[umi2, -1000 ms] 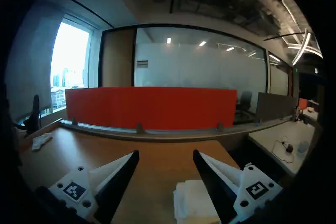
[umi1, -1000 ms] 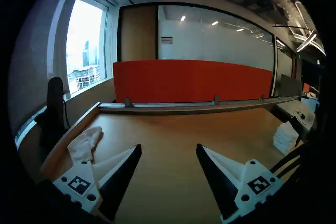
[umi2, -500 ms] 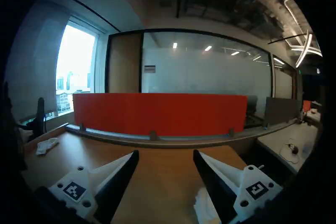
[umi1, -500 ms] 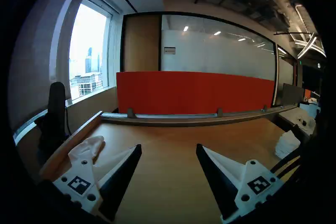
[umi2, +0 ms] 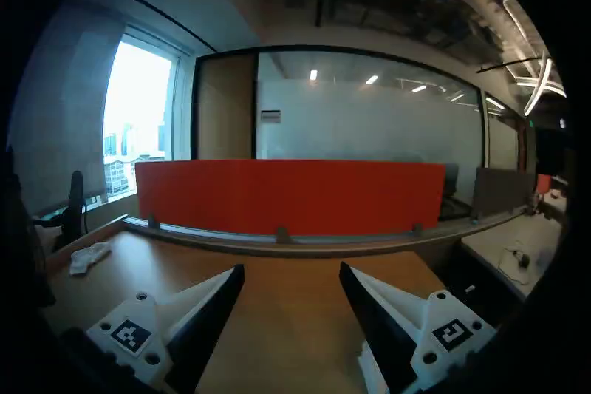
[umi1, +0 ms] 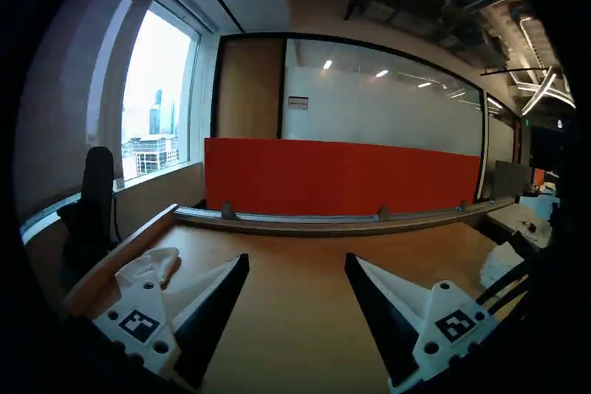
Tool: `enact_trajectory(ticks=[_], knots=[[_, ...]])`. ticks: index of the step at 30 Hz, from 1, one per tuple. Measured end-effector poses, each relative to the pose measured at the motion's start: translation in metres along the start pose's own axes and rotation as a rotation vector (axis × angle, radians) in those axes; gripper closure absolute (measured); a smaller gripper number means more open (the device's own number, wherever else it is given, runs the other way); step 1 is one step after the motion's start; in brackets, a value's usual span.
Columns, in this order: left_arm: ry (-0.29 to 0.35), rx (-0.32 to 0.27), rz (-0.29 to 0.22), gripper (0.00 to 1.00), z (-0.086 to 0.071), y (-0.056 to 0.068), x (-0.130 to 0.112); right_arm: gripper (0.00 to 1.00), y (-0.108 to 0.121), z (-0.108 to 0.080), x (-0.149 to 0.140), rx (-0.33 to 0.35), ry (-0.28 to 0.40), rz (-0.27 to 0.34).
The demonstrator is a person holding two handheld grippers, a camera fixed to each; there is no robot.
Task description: Fold towel
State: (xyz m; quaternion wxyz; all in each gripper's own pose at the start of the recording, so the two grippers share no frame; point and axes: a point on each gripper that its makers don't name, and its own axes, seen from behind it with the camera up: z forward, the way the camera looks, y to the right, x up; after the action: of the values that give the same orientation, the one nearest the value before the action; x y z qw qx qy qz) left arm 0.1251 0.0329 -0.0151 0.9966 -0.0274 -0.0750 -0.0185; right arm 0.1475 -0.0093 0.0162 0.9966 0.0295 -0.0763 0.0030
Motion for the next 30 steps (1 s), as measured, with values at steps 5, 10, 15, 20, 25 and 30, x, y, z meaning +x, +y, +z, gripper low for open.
enact_trajectory(ticks=[5,10,15,20,25,30], knots=[[0.014,0.012,0.012,0.04,0.0,-0.003,-0.004,0.0,-0.006,-0.001,0.004,0.002,-0.001,0.008],[0.035,0.021,0.03,0.04,0.002,-0.004,-0.009,0.0,-0.012,-0.002,0.004,0.009,-0.016,0.008],[0.062,0.026,0.049,0.03,0.003,-0.005,-0.015,0.0,-0.018,-0.004,0.001,0.013,-0.033,0.004],[0.078,0.048,0.085,0.04,0.005,-0.014,-0.027,0.0,-0.024,-0.005,0.001,0.013,-0.042,-0.003],[0.101,0.053,0.105,0.04,0.008,-0.016,-0.04,0.0,-0.028,-0.004,0.004,0.004,-0.031,0.008],[0.113,0.041,0.099,0.03,0.012,-0.015,-0.06,0.0,-0.03,-0.002,-0.005,-0.002,-0.024,0.012]])
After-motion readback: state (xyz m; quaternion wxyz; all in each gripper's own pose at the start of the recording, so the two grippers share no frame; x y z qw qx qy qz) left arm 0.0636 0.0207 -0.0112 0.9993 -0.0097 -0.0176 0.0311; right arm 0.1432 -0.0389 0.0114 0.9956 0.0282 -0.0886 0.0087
